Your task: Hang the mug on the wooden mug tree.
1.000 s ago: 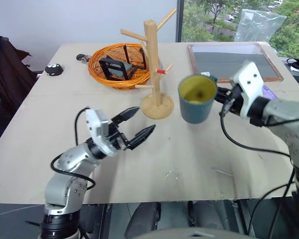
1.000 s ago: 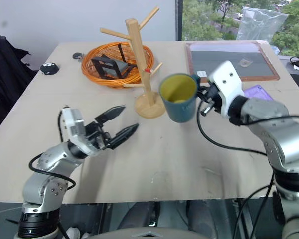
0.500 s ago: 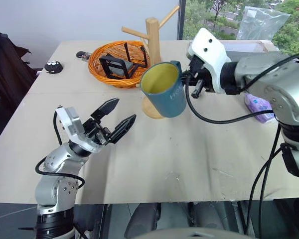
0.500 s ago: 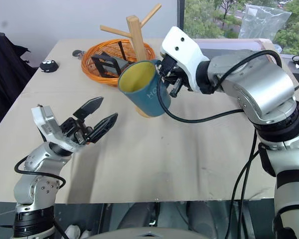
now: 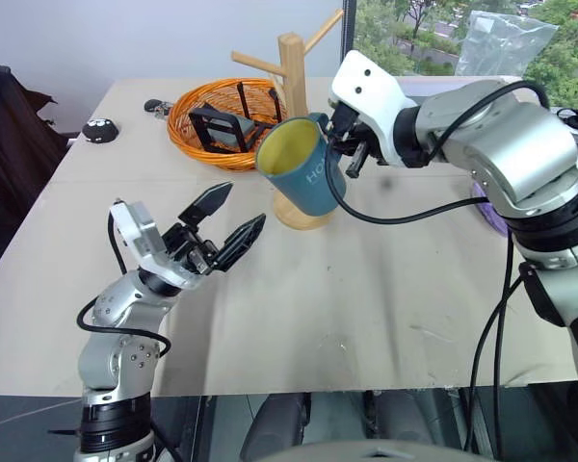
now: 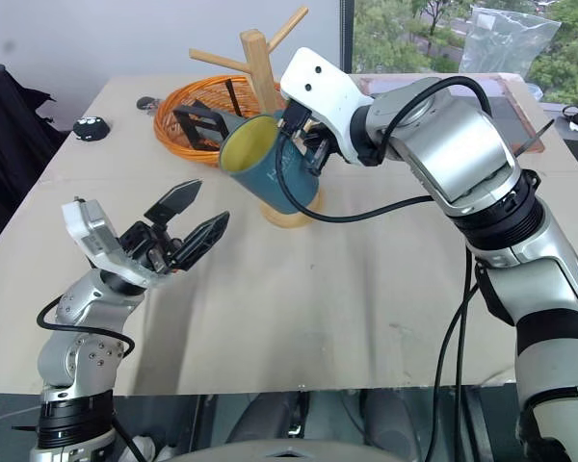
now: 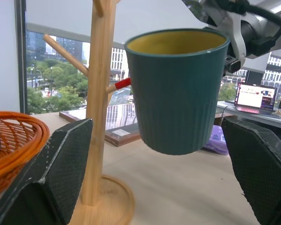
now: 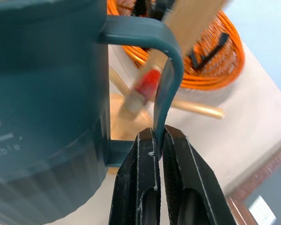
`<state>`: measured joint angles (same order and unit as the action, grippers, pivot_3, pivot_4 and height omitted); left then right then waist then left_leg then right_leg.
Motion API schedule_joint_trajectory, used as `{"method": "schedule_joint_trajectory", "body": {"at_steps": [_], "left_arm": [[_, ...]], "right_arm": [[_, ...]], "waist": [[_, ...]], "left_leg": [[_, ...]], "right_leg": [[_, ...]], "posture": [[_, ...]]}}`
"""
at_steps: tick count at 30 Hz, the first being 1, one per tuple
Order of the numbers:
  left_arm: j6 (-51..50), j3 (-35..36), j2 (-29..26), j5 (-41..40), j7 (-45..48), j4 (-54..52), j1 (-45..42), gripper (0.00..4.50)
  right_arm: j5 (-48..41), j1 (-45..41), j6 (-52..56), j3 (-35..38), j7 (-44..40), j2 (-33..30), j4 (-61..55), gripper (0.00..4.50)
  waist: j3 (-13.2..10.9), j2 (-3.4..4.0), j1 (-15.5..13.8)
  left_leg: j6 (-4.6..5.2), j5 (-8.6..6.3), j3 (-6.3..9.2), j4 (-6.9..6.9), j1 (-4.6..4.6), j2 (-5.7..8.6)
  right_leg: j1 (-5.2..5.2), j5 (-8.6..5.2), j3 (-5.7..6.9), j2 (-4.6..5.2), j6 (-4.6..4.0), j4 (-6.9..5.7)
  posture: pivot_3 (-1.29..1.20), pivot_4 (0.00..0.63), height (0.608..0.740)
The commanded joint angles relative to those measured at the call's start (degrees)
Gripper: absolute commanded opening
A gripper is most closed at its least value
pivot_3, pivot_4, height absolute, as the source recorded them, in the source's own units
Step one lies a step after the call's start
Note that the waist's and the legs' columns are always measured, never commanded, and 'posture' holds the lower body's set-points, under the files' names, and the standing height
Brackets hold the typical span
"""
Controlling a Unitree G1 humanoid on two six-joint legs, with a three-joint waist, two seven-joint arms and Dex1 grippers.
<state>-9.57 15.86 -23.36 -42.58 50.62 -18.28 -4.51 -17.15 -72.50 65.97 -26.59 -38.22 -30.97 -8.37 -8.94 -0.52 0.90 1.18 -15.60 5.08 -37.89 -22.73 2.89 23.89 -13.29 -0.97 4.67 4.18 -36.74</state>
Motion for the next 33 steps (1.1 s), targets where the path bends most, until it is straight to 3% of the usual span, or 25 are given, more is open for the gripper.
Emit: {"method": "schedule_joint_trajectory", "body": {"at_steps": [1,3,9,12,13,17,22,27,30,33], "left_arm": [[1.14,0.12,-0.18,0.06,-0.18,-0.78,-0.65,4.50],[1.10,-0.09,-0.23,0.08,-0.14,-0.66,-0.81,4.50],[0.95,-0.64,-0.49,0.20,0.14,-0.37,-1.13,4.50],[0.80,-0.75,-0.50,0.07,0.12,-0.37,-1.31,4.50],[0.77,-0.80,-0.50,0.03,0.12,-0.44,-1.28,4.50],[0.47,-0.88,-0.65,-0.12,0.05,-1.07,-0.78,4.50],[0.27,-1.91,-2.28,1.21,1.04,-2.88,1.38,4.50],[-1.00,-5.99,-3.88,5.35,-0.39,-5.30,4.91,4.50],[-4.37,-9.60,-4.67,11.16,-5.23,-5.51,7.34,4.50],[-7.16,-11.84,-4.84,13.81,-8.50,-6.40,9.35,4.50]], "right_arm": [[2.03,-1.98,-1.17,0.70,0.08,0.73,-0.20,0.08],[2.85,-2.10,-1.47,1.17,0.66,1.70,0.61,0.08],[4.39,-1.76,-1.43,3.44,2.21,3.78,1.74,2.69],[4.69,-1.28,-1.10,4.72,2.56,3.60,1.86,4.22],[4.57,-1.17,-0.95,5.29,2.49,3.42,1.74,4.48],[1.35,0.68,2.32,11.59,1.16,1.31,-0.84,4.48],[-6.94,10.85,5.87,22.84,-3.61,-4.21,-10.06,4.48],[-14.24,33.31,-0.41,37.22,-8.67,-8.75,-21.37,4.48],[-15.61,51.32,-10.42,44.86,-8.44,-2.78,-26.07,4.48],[-15.10,64.02,-21.25,46.66,-9.45,2.30,-27.14,4.48]], "waist": [[0.00,0.00,-0.01],[0.00,0.00,0.01],[0.00,0.00,0.08],[0.00,0.00,0.07],[0.00,0.00,0.07],[0.00,0.00,-0.04],[0.02,-0.03,-0.27],[0.01,-0.02,-0.33],[0.26,-0.27,-0.32],[0.23,-0.23,-0.36]], "left_leg": [[0.00,0.00,0.00,0.00,0.00,0.00],[0.00,0.00,0.00,0.00,0.00,0.00],[-0.01,0.00,0.00,0.00,0.00,0.00],[-0.01,0.00,0.00,0.00,0.00,0.00],[-0.01,0.00,-0.01,0.00,0.00,0.01],[-0.01,0.00,0.00,0.00,0.00,0.01],[0.01,0.00,0.01,0.00,-0.07,0.04],[0.05,-0.03,-0.03,0.07,-0.07,0.03],[0.29,-0.16,-0.12,0.06,0.12,-0.01],[0.30,-0.18,-0.06,0.17,0.35,-0.13]], "right_leg": [[0.00,0.00,0.00,0.00,0.00,0.00],[0.00,0.00,0.00,0.00,0.00,-0.01],[0.03,0.00,-0.01,-0.01,0.00,-0.03],[0.03,0.00,-0.01,-0.01,0.00,-0.02],[0.03,0.00,-0.01,-0.01,0.00,-0.02],[0.03,0.00,0.00,-0.01,0.00,-0.03],[0.01,0.00,0.01,0.02,0.00,0.02],[-0.04,0.00,-0.01,0.04,0.01,0.12],[-0.11,0.01,-0.10,0.00,0.02,-0.06],[-0.31,-0.01,-0.08,-0.13,0.00,-0.04]], "posture": [[0.00,0.150,0.740],[0.00,0.150,0.740],[0.00,0.150,0.740],[0.00,0.150,0.740],[0.00,0.150,0.740],[0.00,0.150,0.740],[0.00,0.150,0.740],[0.00,0.150,0.740],[0.00,0.150,0.740],[0.00,0.150,0.740]]}}
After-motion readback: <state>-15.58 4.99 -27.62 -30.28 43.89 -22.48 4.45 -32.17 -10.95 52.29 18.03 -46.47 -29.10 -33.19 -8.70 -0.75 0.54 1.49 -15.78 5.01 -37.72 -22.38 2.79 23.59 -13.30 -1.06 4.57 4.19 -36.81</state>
